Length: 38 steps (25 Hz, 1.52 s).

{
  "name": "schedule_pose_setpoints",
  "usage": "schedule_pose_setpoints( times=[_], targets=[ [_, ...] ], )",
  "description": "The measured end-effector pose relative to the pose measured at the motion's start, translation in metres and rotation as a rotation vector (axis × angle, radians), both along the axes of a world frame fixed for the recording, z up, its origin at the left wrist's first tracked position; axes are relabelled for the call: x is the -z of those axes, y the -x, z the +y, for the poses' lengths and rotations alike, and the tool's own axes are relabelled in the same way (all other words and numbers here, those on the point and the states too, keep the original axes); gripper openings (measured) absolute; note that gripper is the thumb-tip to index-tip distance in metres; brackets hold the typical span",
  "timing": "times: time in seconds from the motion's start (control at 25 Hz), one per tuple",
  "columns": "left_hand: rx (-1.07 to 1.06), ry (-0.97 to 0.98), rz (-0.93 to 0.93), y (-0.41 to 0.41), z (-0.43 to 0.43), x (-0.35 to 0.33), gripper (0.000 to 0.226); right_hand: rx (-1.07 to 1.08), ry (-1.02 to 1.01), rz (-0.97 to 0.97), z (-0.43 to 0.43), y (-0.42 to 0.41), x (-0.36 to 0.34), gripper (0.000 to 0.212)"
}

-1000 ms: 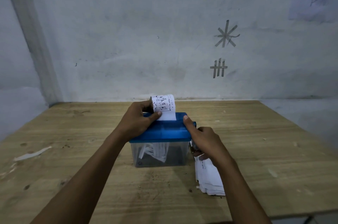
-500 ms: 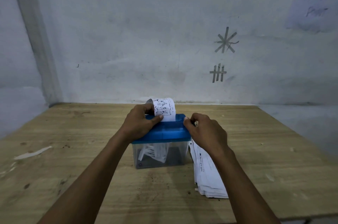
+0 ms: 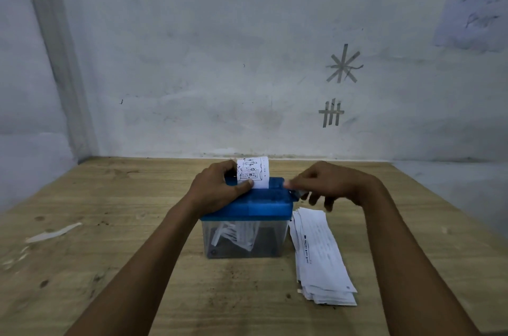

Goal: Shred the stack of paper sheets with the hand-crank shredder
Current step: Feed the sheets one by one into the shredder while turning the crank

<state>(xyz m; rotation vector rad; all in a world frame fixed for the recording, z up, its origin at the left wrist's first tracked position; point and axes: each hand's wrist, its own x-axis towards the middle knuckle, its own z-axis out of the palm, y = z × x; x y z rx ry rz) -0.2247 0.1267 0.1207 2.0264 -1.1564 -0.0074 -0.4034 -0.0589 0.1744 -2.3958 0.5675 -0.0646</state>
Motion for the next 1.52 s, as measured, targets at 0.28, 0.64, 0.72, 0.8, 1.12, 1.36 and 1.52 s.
schedule_pose_setpoints(
  times=[0.28,0.64,0.72,0.8,1.12,1.36,1.52],
  targets=[
    [-0.052,-0.112,-0.040,-0.002,-0.003,0.001,0.078,-0.044,-0.132,-0.460,-0.005,0.003,0.031,0.036],
    [-0.022,-0.119,-0.051,0.003,-0.002,-0.001,0.095,0.279,-0.481,-0.269,-0.010,-0.039,0.053,0.033],
    [-0.032,-0.155,-0.086,0.006,-0.003,-0.002,0.105,0.367,-0.889,-0.180,-0.008,-0.041,0.080,0.033],
    [-0.054,-0.201,-0.148,0.008,-0.004,-0.003,0.112,0.407,-1.147,-0.235,-0.004,-0.040,0.100,0.031],
    [-0.157,-0.221,-0.216,0.016,-0.005,-0.001,0.108,0.451,-0.453,-0.298,0.028,-0.010,0.117,0.035],
    [-0.113,-0.255,-0.210,0.015,-0.004,-0.005,0.104,0.396,-0.098,-0.550,0.058,0.028,0.070,0.052],
    [-0.069,-0.262,-0.222,0.013,-0.002,-0.005,0.099,0.582,0.031,-0.686,0.051,-0.007,0.040,0.063]
  ],
)
